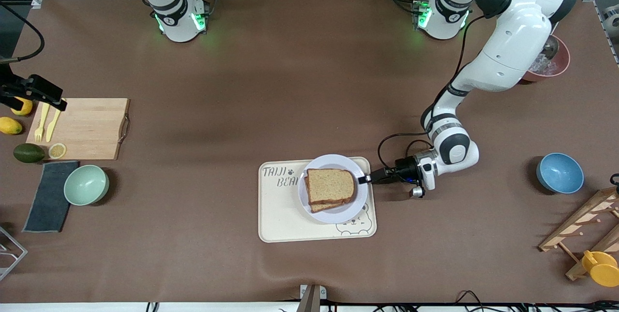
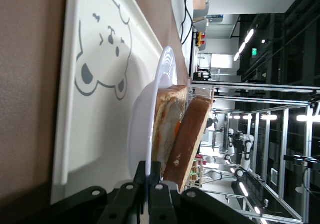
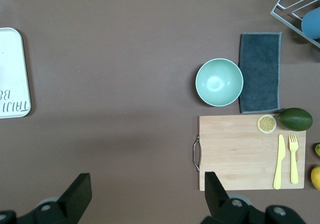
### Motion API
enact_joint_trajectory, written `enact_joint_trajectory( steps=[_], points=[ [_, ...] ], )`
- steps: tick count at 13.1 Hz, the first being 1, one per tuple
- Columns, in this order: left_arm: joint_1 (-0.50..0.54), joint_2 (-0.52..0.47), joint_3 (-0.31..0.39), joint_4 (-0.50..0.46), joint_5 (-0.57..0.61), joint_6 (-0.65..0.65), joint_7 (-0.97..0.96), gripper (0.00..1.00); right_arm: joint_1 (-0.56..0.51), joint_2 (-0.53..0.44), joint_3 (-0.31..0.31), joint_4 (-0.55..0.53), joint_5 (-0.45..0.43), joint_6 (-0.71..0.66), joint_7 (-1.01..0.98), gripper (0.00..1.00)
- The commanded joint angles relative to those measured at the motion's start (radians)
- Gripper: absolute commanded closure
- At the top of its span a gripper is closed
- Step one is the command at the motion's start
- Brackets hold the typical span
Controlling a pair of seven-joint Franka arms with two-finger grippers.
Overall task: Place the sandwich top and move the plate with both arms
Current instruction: 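Slide the white plate onto the bear tray with the left gripper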
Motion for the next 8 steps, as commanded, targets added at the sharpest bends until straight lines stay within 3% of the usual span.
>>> enact_joint_trajectory(
  steps=[1, 3, 4, 5, 6, 8],
  points=[
    [-0.016, 0.022, 0.003, 0.036, 0.018, 0.012, -0.02, 1.0, -0.033, 0.013, 0.021, 0.025, 0.018, -0.012, -0.012, 0.0],
    [-0.016, 0.023, 0.014, 0.035, 0.019, 0.012, -0.019, 1.0, -0.033, 0.013, 0.021, 0.025, 0.018, -0.012, -0.014, 0.0],
    [-0.017, 0.022, 0.018, 0.035, 0.019, 0.012, -0.017, 0.92, -0.033, 0.013, 0.021, 0.025, 0.018, -0.012, -0.014, 0.0],
    [-0.016, 0.02, 0.018, 0.035, 0.019, 0.013, -0.019, 0.73, -0.033, 0.013, 0.021, 0.023, 0.018, -0.012, -0.015, 0.0],
    [-0.016, 0.022, 0.018, 0.035, 0.009, 0.018, -0.022, 0.05, -0.033, 0.014, 0.021, 0.023, 0.018, -0.014, -0.015, 0.0],
    [-0.014, 0.011, 0.017, 0.03, 0.004, 0.052, -0.019, 0.0, -0.033, 0.014, 0.021, 0.023, 0.018, -0.014, -0.017, 0.0]
  ],
)
